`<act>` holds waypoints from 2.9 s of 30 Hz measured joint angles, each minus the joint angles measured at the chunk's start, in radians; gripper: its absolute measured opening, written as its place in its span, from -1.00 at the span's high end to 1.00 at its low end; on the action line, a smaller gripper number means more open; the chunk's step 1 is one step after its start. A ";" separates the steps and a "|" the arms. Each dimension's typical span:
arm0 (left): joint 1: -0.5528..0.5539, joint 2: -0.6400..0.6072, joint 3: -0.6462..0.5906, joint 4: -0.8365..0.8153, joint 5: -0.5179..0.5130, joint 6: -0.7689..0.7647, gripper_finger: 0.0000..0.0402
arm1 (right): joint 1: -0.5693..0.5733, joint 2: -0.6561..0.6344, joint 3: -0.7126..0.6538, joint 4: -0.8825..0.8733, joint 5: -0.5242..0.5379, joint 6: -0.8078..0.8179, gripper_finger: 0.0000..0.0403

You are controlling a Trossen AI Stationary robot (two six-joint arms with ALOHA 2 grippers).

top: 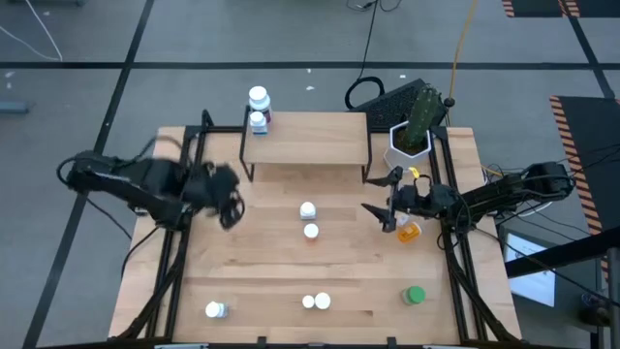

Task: Pick and place medicine bottles onto shelf by color
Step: Put the bottom white blue pill bottle on the shelf

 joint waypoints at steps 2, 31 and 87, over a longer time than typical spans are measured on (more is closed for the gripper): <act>-0.104 0.009 -0.054 0.052 -0.031 -0.072 0.19 | 0.000 0.000 0.000 0.022 -0.029 -0.008 -0.61; -0.325 0.010 -0.691 0.855 -0.028 -0.055 0.18 | 0.065 0.297 0.343 -0.005 -0.023 0.069 -0.61; -0.732 0.405 -0.015 0.285 0.241 -0.701 0.33 | 0.332 0.348 0.342 -0.129 -0.018 0.014 -0.61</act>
